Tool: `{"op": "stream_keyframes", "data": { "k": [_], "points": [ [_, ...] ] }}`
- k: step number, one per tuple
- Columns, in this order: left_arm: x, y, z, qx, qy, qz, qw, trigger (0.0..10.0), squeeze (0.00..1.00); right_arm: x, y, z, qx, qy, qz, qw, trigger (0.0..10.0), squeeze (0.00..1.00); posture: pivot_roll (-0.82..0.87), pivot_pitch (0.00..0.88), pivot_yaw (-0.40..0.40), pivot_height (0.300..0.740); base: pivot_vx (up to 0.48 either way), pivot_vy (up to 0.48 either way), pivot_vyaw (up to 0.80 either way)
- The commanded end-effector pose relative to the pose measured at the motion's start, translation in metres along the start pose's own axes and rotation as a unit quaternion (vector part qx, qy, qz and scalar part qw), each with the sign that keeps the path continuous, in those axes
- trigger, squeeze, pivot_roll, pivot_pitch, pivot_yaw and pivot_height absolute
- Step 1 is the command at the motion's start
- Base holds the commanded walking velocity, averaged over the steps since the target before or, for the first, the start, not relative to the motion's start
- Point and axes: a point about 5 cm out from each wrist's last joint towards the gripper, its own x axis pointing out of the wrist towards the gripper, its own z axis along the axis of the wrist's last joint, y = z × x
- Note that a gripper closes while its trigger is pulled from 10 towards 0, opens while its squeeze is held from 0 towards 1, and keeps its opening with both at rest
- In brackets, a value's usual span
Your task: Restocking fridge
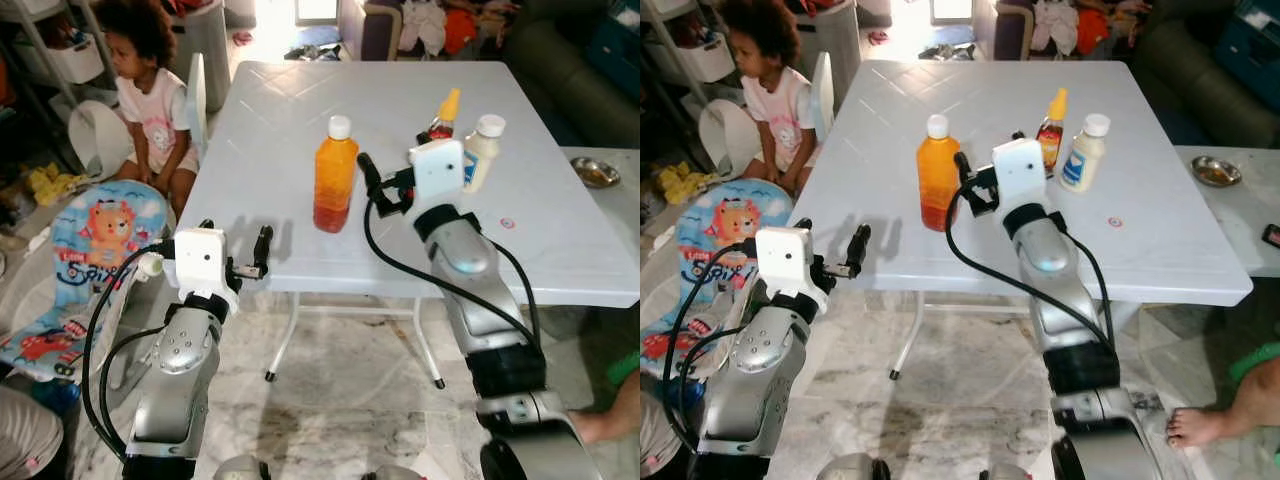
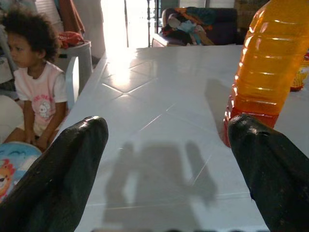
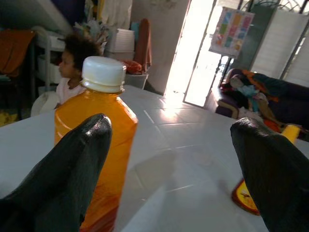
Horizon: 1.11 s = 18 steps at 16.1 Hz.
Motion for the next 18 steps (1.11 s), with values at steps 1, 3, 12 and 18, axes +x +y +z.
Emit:
{"op": "stream_keyframes", "data": {
  "k": [1, 3, 12, 18],
  "points": [
    [0.002, 0.001, 0.000, 0.008, 0.007, 0.003, 1.000, 10.0, 0.00, 0.008, 0.002, 0.007, -0.002, -0.011, 0.009, 1.000, 10.0, 0.00, 0.02, 0.000, 0.013, 0.740, 0.000, 0.000, 0.00],
    [0.003, 0.002, -0.001, 0.011, 0.009, 0.001, 1.000, 10.0, 0.00, 0.014, 0.002, 0.010, -0.002, -0.014, 0.010, 1.000, 10.0, 0.00, 0.02, 0.000, 0.016, 0.740, 0.000, 0.000, 0.00],
    [-0.003, 0.005, -0.004, 0.008, 0.028, 0.006, 1.000, 10.0, 0.00, 0.030, 0.010, 0.021, -0.002, -0.039, 0.050, 0.998, 10.0, 0.56, 0.04, 0.025, 0.028, 0.740, 0.000, 0.000, 0.00],
    [-0.005, 0.005, -0.004, 0.011, 0.039, 0.001, 0.999, 10.0, 0.00, 0.036, 0.005, 0.022, 0.000, -0.039, 0.038, 0.999, 10.0, 0.03, 0.06, 0.049, 0.041, 0.740, 0.000, 0.000, 0.00]
  ]
}}
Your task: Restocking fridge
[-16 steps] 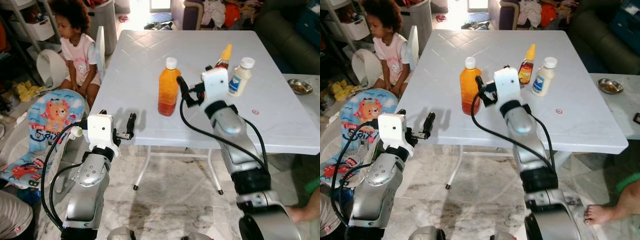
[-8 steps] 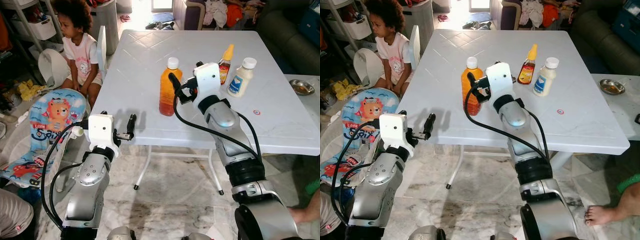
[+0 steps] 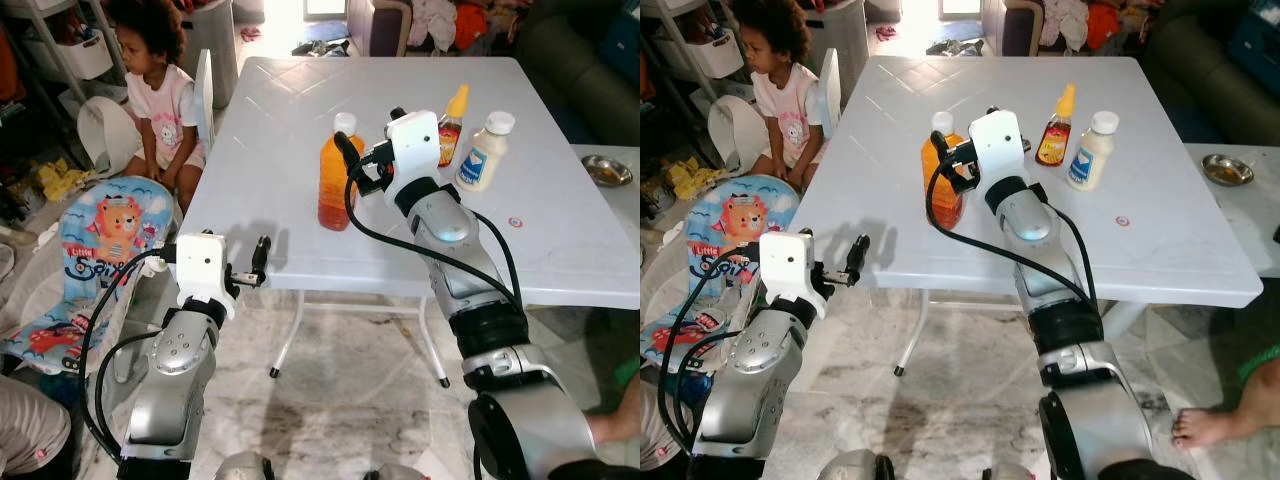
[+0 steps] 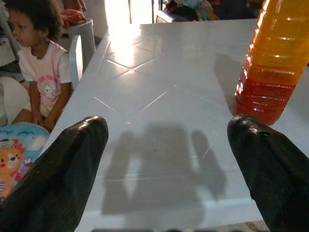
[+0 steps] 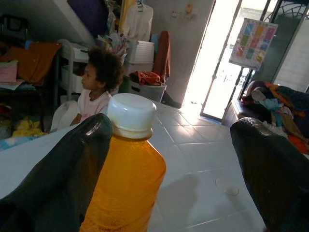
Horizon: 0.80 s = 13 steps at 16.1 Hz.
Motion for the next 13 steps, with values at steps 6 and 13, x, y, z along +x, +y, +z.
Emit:
{"op": "stream_keyframes", "data": {
  "k": [6, 13],
  "points": [
    [-0.006, 0.006, 0.005, 0.009, 0.004, 0.004, 1.000, 10.0, 0.00, 0.018, 0.000, 0.015, 0.010, -0.017, 0.005, 1.000, 10.0, 0.00, 0.08, 0.067, 0.054, 0.740, 0.000, 0.000, 0.00],
    [-0.006, 0.006, 0.007, 0.011, 0.010, 0.001, 1.000, 10.0, 0.00, 0.032, 0.004, 0.017, 0.025, -0.002, 0.046, 0.999, 10.0, 0.00, 0.09, 0.072, 0.059, 0.740, 0.000, 0.000, 0.00]
  ]
}}
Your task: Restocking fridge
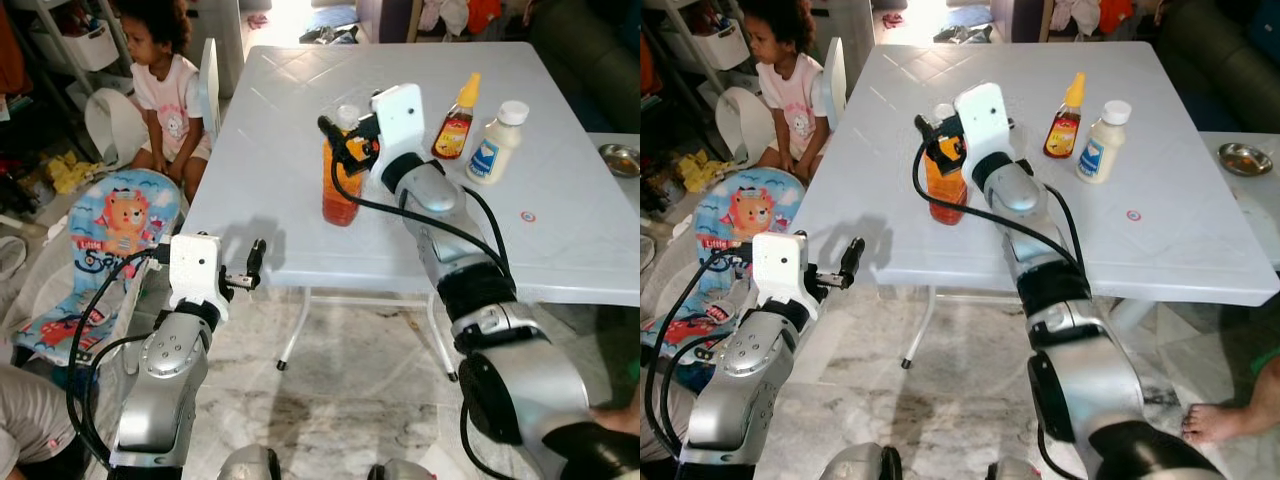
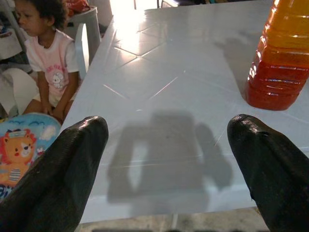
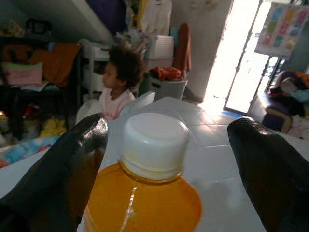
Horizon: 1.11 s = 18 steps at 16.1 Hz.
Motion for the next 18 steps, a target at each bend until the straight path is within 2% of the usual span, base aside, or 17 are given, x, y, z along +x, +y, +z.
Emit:
{"op": "stream_keyframes", "data": {
  "k": [1, 2, 3, 12, 18],
  "points": [
    [0.0008, 0.0023, 0.0039, 0.004, -0.003, 0.001, 1.000, 10.0, 0.00, 0.0043, 0.0004, 0.0067, 0.009, -0.009, 0.011, 1.000, 10.0, 0.00, 0.09, 0.070, 0.057, 0.740, 0.000, 0.000, 0.00],
    [0.0011, 0.0024, 0.0040, 0.004, -0.003, 0.002, 1.000, 10.0, 0.00, 0.0048, 0.0004, 0.0053, 0.013, -0.005, 0.014, 1.000, 1.1, 0.00, 0.09, 0.069, 0.056, 0.740, 0.000, 0.000, 0.00],
    [0.0019, 0.0020, 0.0040, 0.003, -0.003, 0.002, 1.000, 10.0, 0.00, 0.0056, -0.0002, 0.0039, 0.012, -0.001, 0.019, 1.000, 0.0, 0.00, 0.09, 0.068, 0.054, 0.740, 0.000, 0.000, 0.00],
    [0.0076, -0.0010, 0.0031, -0.004, -0.005, 0.004, 1.000, 10.0, 0.00, 0.0096, -0.0017, 0.0062, -0.005, -0.002, 0.030, 1.000, 0.0, 0.00, 0.07, 0.045, 0.044, 0.740, 0.000, 0.000, 0.00],
    [0.0107, -0.0031, 0.0013, -0.009, -0.005, 0.005, 1.000, 10.0, 0.00, 0.0076, -0.0033, 0.0008, 0.007, 0.004, 0.030, 1.000, 0.0, 0.00, 0.06, 0.027, 0.037, 0.740, 0.000, 0.000, 0.00]
  ]
}}
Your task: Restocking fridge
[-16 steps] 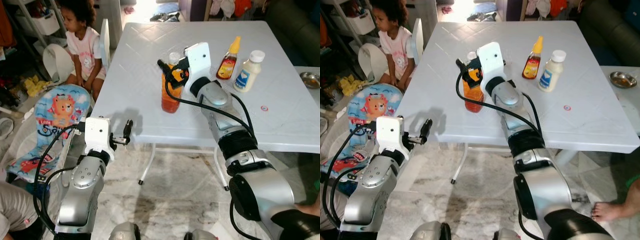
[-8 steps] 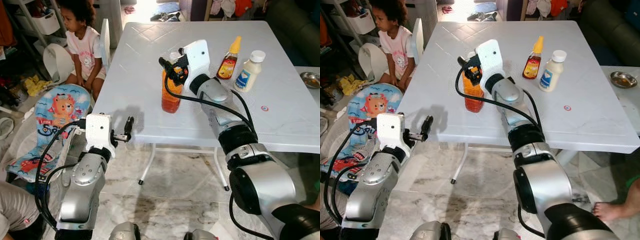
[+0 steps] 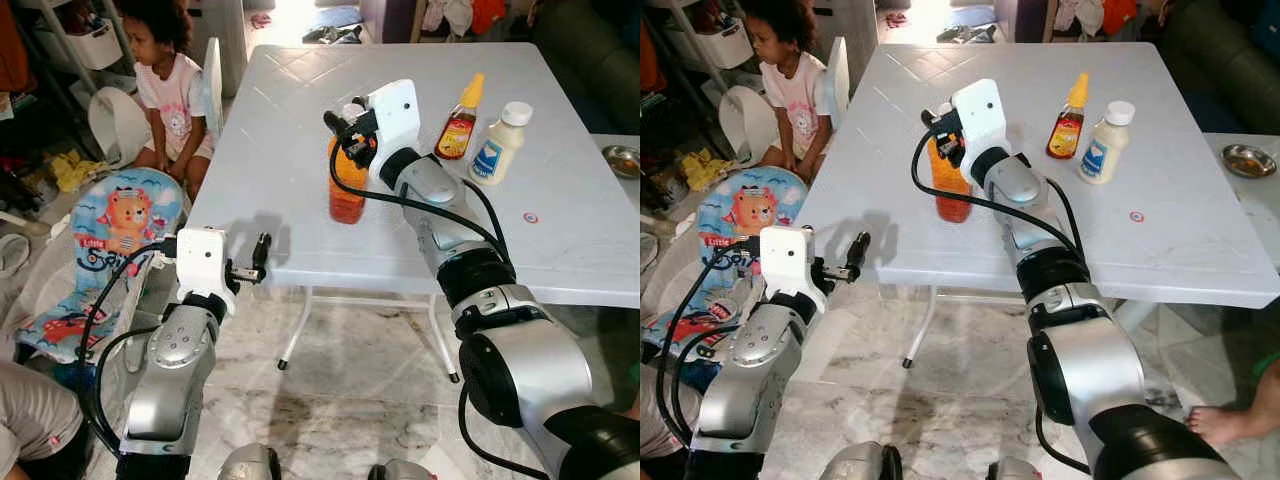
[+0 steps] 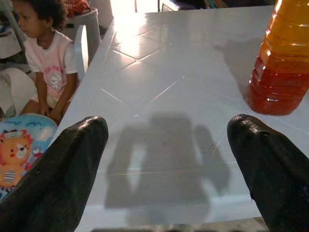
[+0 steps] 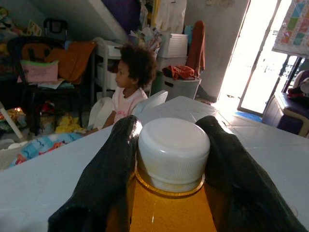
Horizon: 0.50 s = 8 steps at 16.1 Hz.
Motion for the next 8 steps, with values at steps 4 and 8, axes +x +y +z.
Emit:
{"op": "stream_keyframes", "data": {
  "k": [4, 8],
  "points": [
    [0.0034, -0.0002, -0.0016, -0.002, 0.000, 0.005, 1.000, 10.0, 0.00, -0.0011, 0.0012, -0.0029, 0.019, 0.003, 0.007, 1.000, 0.0, 0.00, 0.06, 0.012, 0.031, 0.740, 0.000, 0.000, 0.00],
    [0.0038, -0.0011, -0.0028, -0.005, -0.001, 0.007, 1.000, 10.0, 0.00, -0.0059, 0.0009, -0.0050, 0.009, 0.009, -0.032, 0.999, 10.0, 0.69, 0.06, 0.010, 0.021, 0.740, 0.000, 0.000, 0.00]
  ]
}}
